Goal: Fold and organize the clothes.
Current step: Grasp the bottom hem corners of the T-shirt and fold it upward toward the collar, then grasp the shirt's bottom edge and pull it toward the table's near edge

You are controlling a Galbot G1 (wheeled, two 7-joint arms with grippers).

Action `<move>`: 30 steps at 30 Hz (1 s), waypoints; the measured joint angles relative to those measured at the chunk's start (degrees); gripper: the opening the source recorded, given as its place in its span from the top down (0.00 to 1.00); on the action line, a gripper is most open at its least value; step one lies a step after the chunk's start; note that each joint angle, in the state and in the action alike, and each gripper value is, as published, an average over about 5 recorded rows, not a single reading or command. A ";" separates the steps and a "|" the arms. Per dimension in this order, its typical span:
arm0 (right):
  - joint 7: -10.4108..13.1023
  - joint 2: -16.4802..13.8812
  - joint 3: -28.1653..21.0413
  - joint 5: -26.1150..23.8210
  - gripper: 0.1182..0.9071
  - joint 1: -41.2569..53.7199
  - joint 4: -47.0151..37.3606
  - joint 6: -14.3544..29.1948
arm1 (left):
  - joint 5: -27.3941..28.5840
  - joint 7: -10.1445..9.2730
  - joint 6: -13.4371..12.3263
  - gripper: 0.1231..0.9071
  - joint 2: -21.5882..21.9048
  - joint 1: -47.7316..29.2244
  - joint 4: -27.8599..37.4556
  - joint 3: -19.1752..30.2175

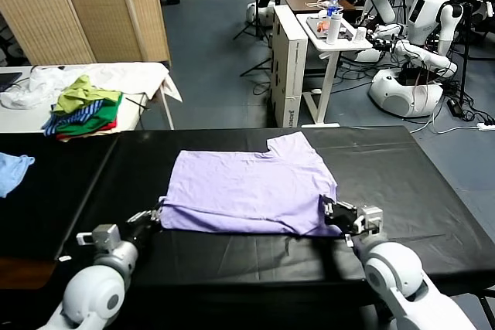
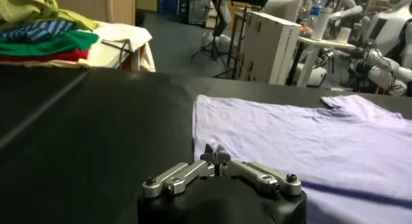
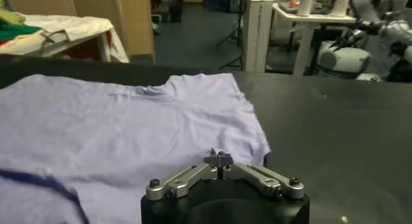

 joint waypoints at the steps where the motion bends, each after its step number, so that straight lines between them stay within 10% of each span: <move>1: -0.03 0.04 -0.01 0.05 0.97 0.12 -0.07 -0.08 | 0.00 -0.01 0.06 0.97 0.10 -0.29 0.26 0.31; 8: -1.77 -0.31 1.15 0.37 0.82 -0.63 0.99 -2.15 | -0.17 -0.26 0.74 0.95 0.10 -1.93 1.77 1.81; 18: -4.02 -2.23 7.16 0.09 0.06 -8.69 7.53 -3.92 | 0.63 -0.71 1.42 0.22 -0.76 1.62 -0.84 0.00; 22: -5.03 -2.63 10.28 -0.22 0.00 -12.76 9.75 -3.59 | 1.89 -0.37 1.34 0.03 -1.73 4.09 -2.05 -0.34; 30: -5.85 -2.67 12.73 -1.48 0.05 -17.62 10.45 -2.90 | 3.12 -0.14 1.05 0.00 -2.72 6.96 -2.47 -0.55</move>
